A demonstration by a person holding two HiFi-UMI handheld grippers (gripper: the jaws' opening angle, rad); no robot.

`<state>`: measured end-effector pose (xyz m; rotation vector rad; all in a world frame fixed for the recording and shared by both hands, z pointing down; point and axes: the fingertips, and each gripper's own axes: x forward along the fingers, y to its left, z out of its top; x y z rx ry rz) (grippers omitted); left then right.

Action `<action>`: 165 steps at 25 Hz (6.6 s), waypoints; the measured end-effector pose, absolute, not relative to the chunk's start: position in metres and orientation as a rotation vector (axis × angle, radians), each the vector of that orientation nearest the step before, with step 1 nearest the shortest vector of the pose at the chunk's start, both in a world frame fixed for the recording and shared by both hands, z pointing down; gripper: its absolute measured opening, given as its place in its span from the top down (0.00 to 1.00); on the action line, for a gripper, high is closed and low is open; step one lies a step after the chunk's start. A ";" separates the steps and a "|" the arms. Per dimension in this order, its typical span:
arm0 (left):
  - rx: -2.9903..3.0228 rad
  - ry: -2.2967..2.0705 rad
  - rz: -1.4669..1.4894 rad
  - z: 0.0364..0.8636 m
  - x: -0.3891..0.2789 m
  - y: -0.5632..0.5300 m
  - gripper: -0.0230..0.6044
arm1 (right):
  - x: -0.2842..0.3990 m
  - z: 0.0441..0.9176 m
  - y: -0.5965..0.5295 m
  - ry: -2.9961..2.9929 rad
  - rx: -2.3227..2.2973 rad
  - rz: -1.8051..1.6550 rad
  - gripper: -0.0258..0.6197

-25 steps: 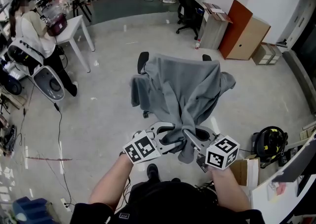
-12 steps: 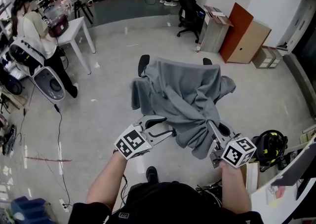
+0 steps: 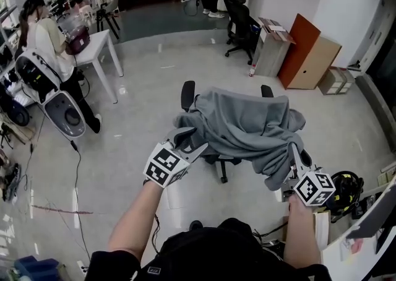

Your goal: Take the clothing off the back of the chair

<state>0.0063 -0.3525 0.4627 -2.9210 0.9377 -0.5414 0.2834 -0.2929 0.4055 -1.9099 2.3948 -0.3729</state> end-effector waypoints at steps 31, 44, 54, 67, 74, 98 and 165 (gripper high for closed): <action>-3.018 1.107 -0.719 0.518 0.025 -0.521 0.44 | 0.284 0.507 -0.467 2.870 -1.921 -0.565 0.36; -2.894 1.173 -0.754 0.515 0.013 -0.504 0.91 | 0.282 0.480 -0.436 2.678 -1.868 -0.516 0.89; -3.022 1.148 -0.422 0.475 0.005 -0.454 0.94 | 0.274 0.441 -0.367 2.534 -1.696 -0.471 0.91; -3.069 0.950 -0.114 0.411 -0.028 -0.368 0.94 | 0.215 0.394 -0.285 2.462 -1.564 -0.376 0.91; -3.087 0.927 -0.068 0.413 -0.038 -0.332 0.94 | 0.200 0.387 -0.243 2.470 -1.529 -0.377 0.91; -3.099 0.867 0.023 0.376 0.028 -0.142 0.94 | 0.213 0.358 -0.030 2.536 -1.220 -0.301 0.91; -3.067 0.956 -0.005 0.358 -0.124 -0.080 0.95 | 0.133 0.329 0.036 2.413 -1.553 -0.218 0.91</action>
